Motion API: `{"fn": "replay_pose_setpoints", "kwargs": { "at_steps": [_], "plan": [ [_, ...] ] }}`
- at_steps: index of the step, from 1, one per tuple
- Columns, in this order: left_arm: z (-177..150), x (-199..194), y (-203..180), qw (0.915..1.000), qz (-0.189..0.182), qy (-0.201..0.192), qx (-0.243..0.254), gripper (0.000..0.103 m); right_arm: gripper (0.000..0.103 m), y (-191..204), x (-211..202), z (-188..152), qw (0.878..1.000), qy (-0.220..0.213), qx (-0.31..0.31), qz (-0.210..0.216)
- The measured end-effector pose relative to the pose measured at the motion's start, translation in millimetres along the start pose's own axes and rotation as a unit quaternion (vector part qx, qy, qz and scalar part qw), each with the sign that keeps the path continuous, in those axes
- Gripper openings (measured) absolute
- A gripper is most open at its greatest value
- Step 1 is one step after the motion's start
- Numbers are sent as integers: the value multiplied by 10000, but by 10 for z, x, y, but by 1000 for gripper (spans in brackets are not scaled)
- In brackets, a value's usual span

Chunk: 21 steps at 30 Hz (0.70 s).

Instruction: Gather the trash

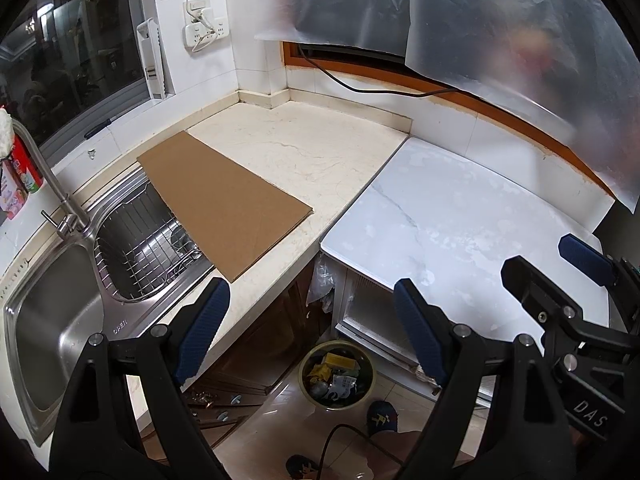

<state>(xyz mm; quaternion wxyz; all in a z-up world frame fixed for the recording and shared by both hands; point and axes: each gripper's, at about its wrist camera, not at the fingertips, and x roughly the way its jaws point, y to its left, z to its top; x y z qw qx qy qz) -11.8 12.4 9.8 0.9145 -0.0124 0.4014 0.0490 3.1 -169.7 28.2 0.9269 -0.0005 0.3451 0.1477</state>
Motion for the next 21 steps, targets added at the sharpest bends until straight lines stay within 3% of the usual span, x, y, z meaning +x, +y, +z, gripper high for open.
{"fn": "replay_pose_setpoints", "kwargs": {
  "at_steps": [21],
  "plan": [
    [15, 17, 9, 10000, 15, 17, 25, 81, 83, 44, 50, -12, 10000, 40, 59, -19]
  ]
}}
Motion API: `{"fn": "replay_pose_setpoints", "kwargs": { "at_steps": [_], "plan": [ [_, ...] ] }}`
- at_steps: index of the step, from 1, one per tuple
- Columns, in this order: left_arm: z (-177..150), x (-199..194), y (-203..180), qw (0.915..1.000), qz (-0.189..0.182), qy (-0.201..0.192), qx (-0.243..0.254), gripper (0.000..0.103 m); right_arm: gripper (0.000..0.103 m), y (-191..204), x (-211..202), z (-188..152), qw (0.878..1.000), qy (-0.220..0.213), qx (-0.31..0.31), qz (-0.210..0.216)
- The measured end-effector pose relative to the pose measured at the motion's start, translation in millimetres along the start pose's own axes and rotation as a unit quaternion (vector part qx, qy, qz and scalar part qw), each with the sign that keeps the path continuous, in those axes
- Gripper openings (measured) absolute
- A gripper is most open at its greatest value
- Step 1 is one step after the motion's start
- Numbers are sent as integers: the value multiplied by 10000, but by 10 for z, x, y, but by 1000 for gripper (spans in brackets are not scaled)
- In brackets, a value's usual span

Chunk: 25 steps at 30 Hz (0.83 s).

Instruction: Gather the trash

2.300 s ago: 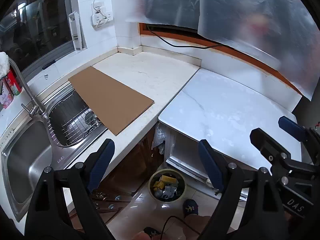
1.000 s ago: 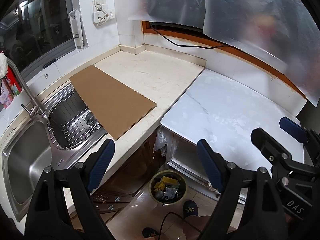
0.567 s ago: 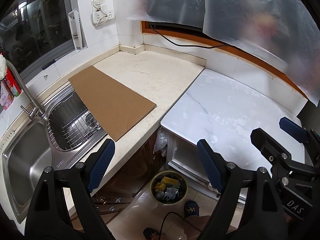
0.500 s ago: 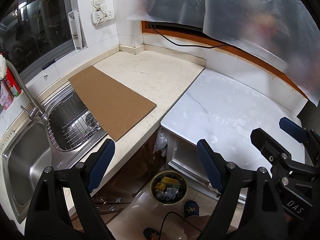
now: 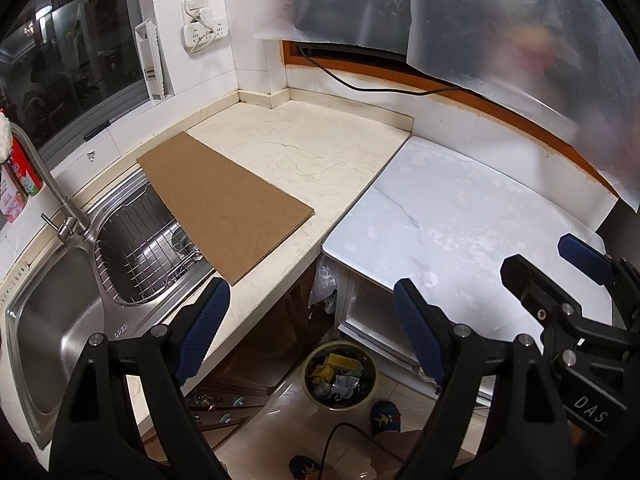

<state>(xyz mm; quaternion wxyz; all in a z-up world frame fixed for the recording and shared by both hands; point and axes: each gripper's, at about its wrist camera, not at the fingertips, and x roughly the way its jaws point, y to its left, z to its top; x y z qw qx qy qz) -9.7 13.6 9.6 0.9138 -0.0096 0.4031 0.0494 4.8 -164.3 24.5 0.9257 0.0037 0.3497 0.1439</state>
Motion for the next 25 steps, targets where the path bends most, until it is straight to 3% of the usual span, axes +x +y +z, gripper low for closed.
{"fn": "replay_pose_setpoints", "kwargs": {
  "at_steps": [25],
  "plan": [
    [18, 164, 141, 9998, -87, 113, 146, 81, 83, 153, 117, -108, 9996, 93, 208, -136]
  ]
}}
